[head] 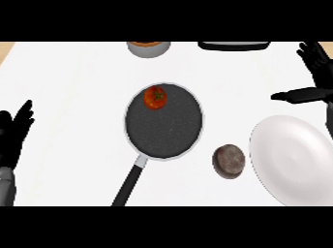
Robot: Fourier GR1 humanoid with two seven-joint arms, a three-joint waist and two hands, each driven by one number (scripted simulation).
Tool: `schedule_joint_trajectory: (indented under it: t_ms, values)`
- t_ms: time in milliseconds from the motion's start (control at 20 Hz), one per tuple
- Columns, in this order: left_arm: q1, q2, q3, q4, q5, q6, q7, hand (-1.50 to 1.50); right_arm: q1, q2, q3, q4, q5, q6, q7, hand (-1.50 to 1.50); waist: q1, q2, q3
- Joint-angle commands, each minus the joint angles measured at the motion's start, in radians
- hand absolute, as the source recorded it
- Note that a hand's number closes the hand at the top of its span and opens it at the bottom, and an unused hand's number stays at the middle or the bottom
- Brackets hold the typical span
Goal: Pick the tomato from the plate and place it in the pan
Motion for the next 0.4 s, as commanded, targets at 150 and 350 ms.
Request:
schedule_joint_trajectory:
  t_ms: [150,350]
  values:
    - [-0.026,0.009,0.015,0.046,-0.008,-0.003,-0.023,0.0,0.058,-0.136,-0.07,0.001,0.017,0.177,-0.051,-1.5,0.003,0.001,0.0]
    - [0.021,-0.022,-0.004,-0.021,-0.007,-0.001,-0.004,0.0,0.067,-0.193,-0.103,0.084,0.049,0.252,-0.112,-1.5,0.009,0.002,0.0]
